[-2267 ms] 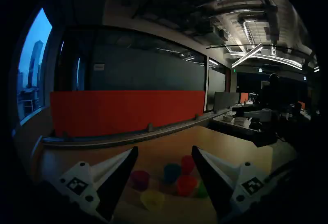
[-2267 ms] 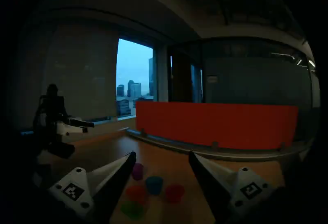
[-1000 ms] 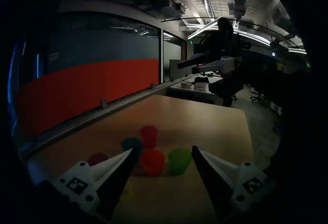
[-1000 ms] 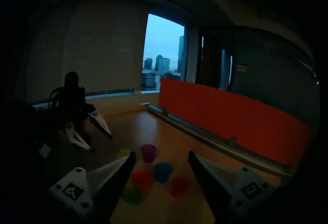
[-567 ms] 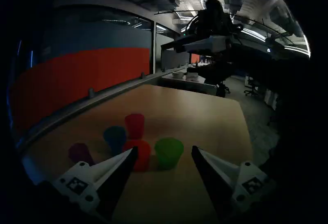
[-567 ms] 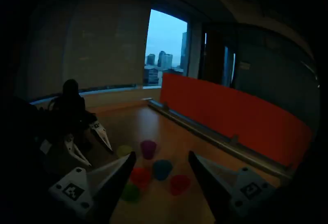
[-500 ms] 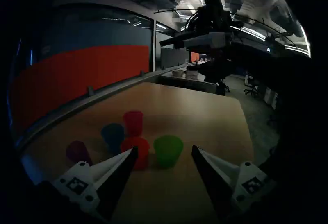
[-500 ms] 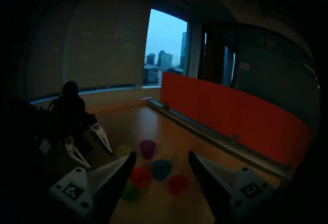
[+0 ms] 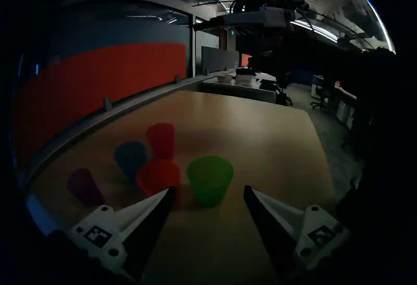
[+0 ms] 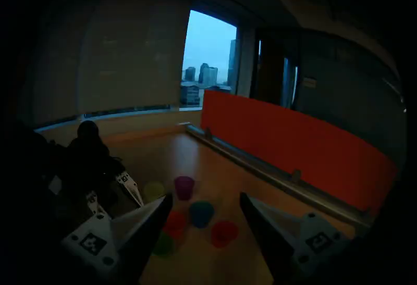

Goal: Pour water

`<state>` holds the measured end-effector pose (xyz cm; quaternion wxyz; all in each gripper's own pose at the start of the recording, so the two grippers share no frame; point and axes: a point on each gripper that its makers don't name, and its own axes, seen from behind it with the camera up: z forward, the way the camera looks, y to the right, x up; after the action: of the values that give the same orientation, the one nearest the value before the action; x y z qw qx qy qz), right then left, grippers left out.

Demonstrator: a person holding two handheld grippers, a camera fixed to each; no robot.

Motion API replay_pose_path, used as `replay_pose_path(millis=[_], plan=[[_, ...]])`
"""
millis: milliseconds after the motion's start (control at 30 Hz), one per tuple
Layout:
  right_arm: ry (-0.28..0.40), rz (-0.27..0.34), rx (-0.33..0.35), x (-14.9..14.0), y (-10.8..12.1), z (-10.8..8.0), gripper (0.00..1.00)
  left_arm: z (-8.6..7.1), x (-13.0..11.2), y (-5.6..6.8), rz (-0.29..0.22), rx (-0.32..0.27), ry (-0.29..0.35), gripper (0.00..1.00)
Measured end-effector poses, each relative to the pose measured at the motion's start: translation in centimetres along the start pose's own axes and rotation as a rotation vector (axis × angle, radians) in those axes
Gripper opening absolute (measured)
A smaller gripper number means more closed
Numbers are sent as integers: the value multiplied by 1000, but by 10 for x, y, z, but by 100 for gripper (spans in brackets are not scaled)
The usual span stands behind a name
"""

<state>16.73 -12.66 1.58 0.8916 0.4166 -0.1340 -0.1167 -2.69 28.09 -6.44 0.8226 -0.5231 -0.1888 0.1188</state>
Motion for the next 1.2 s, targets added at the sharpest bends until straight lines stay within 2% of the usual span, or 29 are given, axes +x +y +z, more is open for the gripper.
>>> replay_pose_path(millis=[200,533,800,1200], plan=[[-2,-3,2,-1,0,1,99,19,-11,7,20,-7,-32,96],[-11,-7,1,-10,3,0,99,47,-21,5,29,4,-60,95],[-15,-5,-4,-14,6,-1,99,61,-24,4,47,12,-69,94],[-19,-2,-5,-19,8,-2,99,77,-17,2,25,19,-56,93]])
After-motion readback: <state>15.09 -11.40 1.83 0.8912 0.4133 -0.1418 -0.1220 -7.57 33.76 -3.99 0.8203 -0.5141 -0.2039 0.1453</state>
